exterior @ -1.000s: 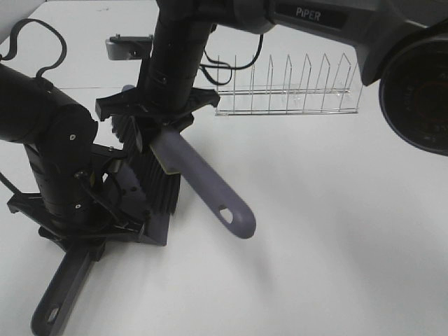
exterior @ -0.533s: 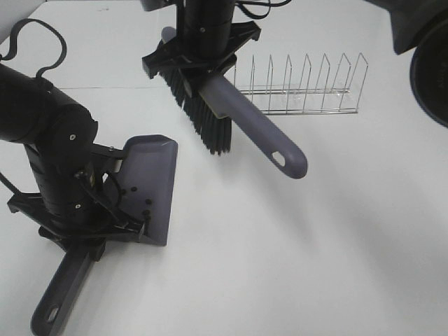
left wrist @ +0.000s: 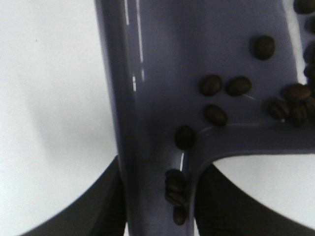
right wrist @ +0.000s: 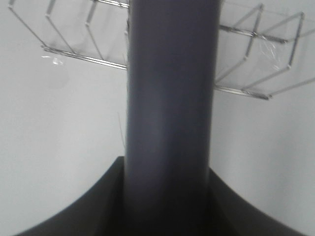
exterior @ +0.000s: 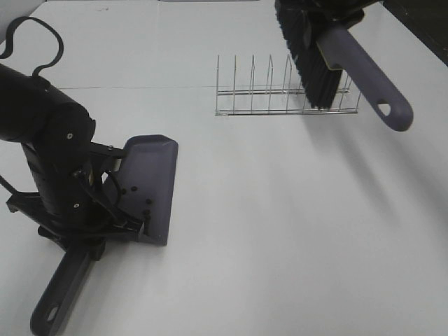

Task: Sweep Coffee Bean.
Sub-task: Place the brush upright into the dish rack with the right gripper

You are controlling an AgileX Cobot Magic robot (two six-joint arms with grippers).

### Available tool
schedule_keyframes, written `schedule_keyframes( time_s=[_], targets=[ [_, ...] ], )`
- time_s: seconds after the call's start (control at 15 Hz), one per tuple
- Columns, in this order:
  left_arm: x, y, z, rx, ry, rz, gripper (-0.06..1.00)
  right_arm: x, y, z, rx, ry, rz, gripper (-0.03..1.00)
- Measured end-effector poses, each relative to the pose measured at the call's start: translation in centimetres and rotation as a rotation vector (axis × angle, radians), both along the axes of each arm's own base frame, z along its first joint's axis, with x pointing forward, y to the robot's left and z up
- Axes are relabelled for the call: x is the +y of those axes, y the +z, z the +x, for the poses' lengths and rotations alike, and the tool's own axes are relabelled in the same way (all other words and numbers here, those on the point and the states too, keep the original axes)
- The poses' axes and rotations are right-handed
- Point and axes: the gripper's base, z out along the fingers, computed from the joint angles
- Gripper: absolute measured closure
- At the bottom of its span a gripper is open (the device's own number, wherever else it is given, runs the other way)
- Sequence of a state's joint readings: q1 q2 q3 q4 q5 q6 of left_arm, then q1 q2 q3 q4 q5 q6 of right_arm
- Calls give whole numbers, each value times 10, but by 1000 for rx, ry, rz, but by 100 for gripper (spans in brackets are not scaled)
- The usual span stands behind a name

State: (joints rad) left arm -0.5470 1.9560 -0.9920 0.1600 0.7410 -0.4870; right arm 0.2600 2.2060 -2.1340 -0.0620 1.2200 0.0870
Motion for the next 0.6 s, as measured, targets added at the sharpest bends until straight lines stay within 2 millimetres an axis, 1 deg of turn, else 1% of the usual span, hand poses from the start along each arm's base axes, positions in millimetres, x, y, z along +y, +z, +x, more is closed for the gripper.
schedule_keyframes(
  time_s=[0.07, 0.2, 0.27, 0.33, 0.4, 0.6],
  targets=[
    [0, 0, 0, -1, 0, -1, 58, -16, -11, -9, 66, -34, -15, 67],
    [0, 0, 0, -2, 0, -1, 58, -20, -37, -25, 175, -36, -39, 67],
    [0, 0, 0, -1, 0, -1, 58, -21, -52, -31, 239, -37, -46, 67],
    [0, 0, 0, -1, -1, 0, 58, -22, -64, -36, 282, -38, -54, 67],
    [0, 0, 0, -1, -1, 0, 58, -23, -69, -37, 299, -38, -65, 67],
    [0, 0, 0, -1, -1, 0, 58, -25, -73, -32, 289, -34, -99, 67]
  ],
)
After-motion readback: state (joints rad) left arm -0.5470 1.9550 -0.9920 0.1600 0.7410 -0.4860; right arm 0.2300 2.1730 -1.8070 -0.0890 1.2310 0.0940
